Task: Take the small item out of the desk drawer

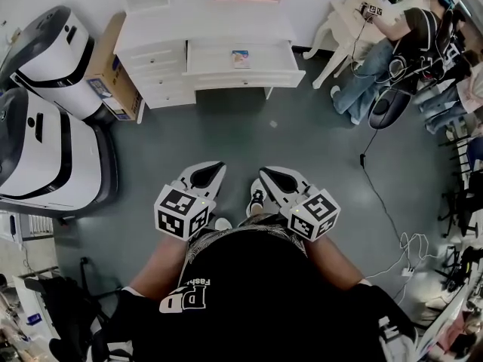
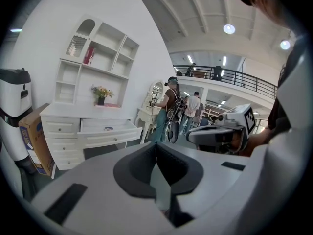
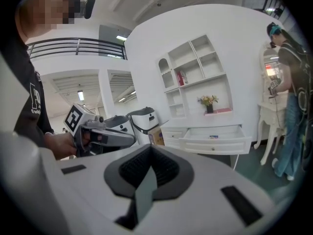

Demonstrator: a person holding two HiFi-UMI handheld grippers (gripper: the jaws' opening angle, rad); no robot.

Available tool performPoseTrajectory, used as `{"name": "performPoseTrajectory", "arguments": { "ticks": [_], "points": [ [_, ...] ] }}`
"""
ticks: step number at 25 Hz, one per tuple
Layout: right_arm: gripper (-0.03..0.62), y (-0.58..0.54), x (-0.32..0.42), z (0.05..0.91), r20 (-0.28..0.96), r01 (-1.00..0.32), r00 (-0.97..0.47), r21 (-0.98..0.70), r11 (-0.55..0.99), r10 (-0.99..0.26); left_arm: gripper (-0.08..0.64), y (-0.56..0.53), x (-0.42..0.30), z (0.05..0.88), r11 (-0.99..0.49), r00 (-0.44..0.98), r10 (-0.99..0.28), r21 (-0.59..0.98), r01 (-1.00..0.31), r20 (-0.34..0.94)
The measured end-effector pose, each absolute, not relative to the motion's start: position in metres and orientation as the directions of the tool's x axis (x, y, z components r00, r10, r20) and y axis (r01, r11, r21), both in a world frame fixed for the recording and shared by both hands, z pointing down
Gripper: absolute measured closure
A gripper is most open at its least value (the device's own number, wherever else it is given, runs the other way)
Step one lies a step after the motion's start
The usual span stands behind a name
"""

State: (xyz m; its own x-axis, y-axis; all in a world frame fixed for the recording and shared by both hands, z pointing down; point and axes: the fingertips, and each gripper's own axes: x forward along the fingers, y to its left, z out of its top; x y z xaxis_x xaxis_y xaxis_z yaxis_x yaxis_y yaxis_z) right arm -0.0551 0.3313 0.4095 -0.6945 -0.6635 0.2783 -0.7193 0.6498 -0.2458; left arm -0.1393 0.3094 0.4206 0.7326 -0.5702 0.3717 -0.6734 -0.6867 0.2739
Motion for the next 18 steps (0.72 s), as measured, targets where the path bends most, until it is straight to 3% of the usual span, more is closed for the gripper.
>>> {"name": "performPoseTrajectory", "arguments": {
  "ticks": [18],
  "points": [
    [0.583,0.243,-0.015,0.411,0.264,-0.726,-0.688,-0.275,0.631,-0.677,0.545,0.224,-0.1,0.421,-0.689,0.728,-0.559,0.267,-0.674,0.397]
  ]
}}
